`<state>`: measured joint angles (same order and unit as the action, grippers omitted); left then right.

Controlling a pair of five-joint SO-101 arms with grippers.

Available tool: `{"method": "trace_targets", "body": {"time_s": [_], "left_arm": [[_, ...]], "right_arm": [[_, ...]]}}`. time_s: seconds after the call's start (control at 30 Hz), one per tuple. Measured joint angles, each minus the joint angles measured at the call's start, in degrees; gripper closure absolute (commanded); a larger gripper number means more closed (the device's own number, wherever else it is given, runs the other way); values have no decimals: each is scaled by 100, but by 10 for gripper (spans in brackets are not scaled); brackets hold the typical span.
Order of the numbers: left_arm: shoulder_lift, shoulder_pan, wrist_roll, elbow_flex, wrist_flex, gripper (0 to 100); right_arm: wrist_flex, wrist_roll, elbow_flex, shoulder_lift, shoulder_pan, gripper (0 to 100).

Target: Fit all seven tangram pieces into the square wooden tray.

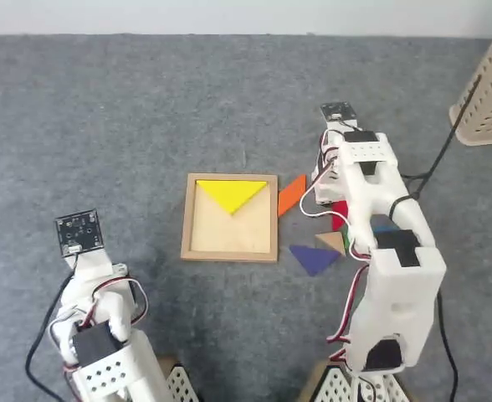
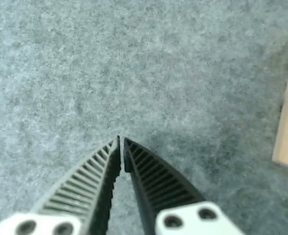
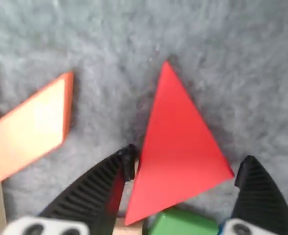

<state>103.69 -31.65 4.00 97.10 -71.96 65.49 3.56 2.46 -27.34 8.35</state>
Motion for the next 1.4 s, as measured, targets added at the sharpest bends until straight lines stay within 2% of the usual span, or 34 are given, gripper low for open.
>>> {"method": "trace_targets", "body": {"time_s": [0.13, 0.3, 0.5, 0.63, 0.9, 1.17, 1.33, 1.4], "left_arm": [[0, 0, 0, 0, 0, 987], [0, 0, 0, 0, 0, 987], [0, 0, 0, 0, 0, 987], [0, 0, 0, 0, 0, 987], [0, 0, 0, 0, 0, 987], [0, 0, 0, 0, 0, 987], [0, 0, 0, 0, 0, 987], [0, 0, 0, 0, 0, 987]], "right_arm": [[105, 0, -88, -44, 0, 659], [141, 0, -158, -105, 0, 738], [158, 0, -185, -105, -9, 746], [193, 0, -185, -105, -9, 793], [299, 9, -53, 141, 9, 797], [53, 18, 941, 1301, 53, 797], [9, 18, 1266, 1820, 448, 790], [-18, 18, 1275, 1890, 484, 753]]}}
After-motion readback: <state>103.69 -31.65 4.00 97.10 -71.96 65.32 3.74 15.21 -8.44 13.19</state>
